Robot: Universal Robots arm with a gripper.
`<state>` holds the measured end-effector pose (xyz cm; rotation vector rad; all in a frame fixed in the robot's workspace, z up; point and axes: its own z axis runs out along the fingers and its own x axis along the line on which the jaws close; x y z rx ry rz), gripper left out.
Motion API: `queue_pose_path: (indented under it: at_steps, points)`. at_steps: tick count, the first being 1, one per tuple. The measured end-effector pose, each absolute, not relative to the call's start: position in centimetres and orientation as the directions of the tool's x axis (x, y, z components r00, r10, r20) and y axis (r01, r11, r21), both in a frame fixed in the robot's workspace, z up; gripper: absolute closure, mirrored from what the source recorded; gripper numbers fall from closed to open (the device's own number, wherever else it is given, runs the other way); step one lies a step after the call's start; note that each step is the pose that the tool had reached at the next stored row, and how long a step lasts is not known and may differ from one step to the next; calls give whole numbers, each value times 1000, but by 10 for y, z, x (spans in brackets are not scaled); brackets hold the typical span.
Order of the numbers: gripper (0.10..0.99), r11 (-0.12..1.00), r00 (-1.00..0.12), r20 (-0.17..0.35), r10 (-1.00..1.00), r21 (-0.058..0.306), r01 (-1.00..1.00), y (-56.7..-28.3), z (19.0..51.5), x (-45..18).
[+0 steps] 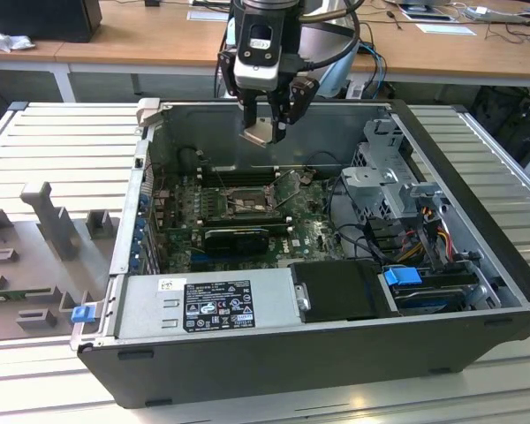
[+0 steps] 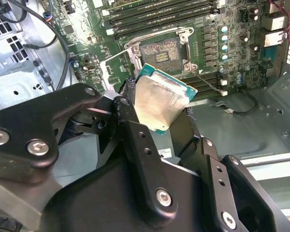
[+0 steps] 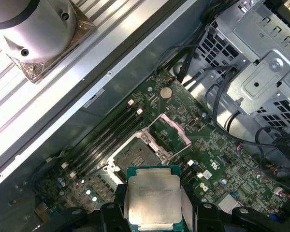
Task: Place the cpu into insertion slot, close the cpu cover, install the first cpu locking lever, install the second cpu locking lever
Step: 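Place the cpu into insertion slot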
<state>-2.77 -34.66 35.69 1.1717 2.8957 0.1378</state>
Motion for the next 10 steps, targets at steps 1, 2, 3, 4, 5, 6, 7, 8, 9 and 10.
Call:
queue_pose_path:
  at_steps: [1, 2, 3, 4, 5, 6, 7, 8, 9, 10]
  points:
    - [557, 714, -718, 19, 696, 87, 695, -347, 357, -28]
    - [557, 713, -717, 19, 697, 87, 696, -347, 357, -28]
    - [557, 712, -715, 19, 699, 87, 697, -347, 357, -28]
    - [557, 711, -714, 19, 699, 87, 698, -347, 357, -28]
    - [557, 709, -713, 19, 701, 87, 699, -347, 356, -28]
    - [557, 708, -712, 19, 702, 87, 700, -347, 356, -28]
    - [557, 707, -711, 19, 703, 87, 702, -347, 356, -28]
    - [557, 706, -710, 19, 704, 87, 703, -347, 356, -28]
    - [557, 704, -708, 19, 706, 87, 704, -347, 356, -28]
    - [557, 703, -707, 19, 707, 87, 705, -347, 356, -28]
